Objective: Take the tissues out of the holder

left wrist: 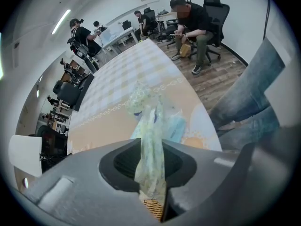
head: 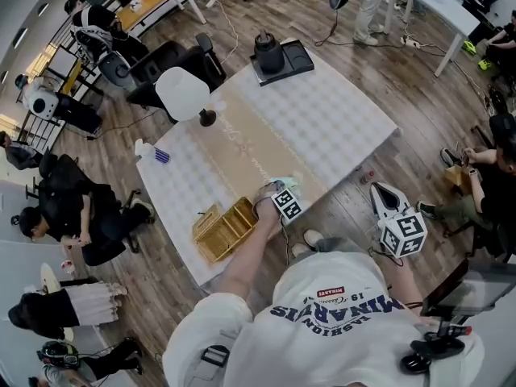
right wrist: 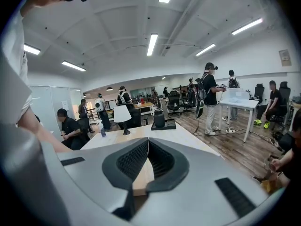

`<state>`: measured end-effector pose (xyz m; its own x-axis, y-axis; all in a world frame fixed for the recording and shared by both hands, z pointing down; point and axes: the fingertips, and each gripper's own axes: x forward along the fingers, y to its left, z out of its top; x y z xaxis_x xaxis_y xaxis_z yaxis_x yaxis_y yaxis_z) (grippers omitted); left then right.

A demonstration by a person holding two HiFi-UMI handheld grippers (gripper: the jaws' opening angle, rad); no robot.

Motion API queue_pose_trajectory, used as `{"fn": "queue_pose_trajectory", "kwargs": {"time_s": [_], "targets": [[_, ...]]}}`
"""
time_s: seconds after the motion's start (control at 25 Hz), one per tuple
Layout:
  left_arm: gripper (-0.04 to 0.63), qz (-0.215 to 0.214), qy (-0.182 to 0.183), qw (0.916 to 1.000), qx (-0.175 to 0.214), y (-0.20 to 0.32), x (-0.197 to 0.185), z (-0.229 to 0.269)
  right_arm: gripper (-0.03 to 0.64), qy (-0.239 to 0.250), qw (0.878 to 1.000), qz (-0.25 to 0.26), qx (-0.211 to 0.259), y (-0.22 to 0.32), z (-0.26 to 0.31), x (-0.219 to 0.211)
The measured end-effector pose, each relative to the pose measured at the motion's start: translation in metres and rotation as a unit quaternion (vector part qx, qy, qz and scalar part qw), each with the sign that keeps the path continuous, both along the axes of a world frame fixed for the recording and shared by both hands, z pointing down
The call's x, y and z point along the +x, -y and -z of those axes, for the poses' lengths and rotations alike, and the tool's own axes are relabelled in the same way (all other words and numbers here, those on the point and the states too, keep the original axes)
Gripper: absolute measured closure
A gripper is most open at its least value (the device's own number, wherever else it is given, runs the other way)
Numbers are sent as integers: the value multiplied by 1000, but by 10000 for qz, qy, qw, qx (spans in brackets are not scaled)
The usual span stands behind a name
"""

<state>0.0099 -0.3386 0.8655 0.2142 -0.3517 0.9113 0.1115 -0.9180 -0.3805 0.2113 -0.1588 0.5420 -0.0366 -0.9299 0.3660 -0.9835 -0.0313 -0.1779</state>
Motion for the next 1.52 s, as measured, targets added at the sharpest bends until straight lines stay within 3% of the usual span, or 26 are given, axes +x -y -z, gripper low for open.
{"fn": "queue_pose_trajectory", "kwargs": {"time_s": [0.04,0.12,0.24,0.4,0.52,0.72,0.84,0.96,1.08,1.32,1.4,1.52], "targets": [[518,-36,-85,10000,-5,-1,2,2,609,-2,10000,1,-3,0,0,-1],[382,-126,-275,9995,-19,-4,5,8,607,-8,10000,9,-4,0,2,-3],[263,-185,-376,9991,32,-4,5,12,608,-4,10000,33,1,3,4,-5],[245,-132,-356,9992,107,-3,4,10,609,27,9999,98,16,5,-2,-5],[244,-80,-572,9980,244,-2,7,24,609,43,9999,151,20,6,-3,-6],[244,124,-1339,9898,465,0,19,84,609,56,9995,301,60,11,4,-13],[244,305,-2022,9769,629,-3,23,148,609,57,9990,434,105,17,9,-22],[244,404,-2728,9570,899,-9,22,218,608,40,9982,583,160,26,10,-33],[245,549,-3462,9297,1133,-19,10,289,609,30,9967,775,254,38,15,-48],[266,1068,-4618,8659,1596,-43,-38,399,607,32,9855,1540,707,68,41,-96],[300,1322,-4898,8437,1754,-51,-63,428,608,84,9786,1864,869,77,54,-117],[371,1683,-5283,7997,2304,-62,-110,473,607,139,9652,2371,1098,87,78,-157]]}}
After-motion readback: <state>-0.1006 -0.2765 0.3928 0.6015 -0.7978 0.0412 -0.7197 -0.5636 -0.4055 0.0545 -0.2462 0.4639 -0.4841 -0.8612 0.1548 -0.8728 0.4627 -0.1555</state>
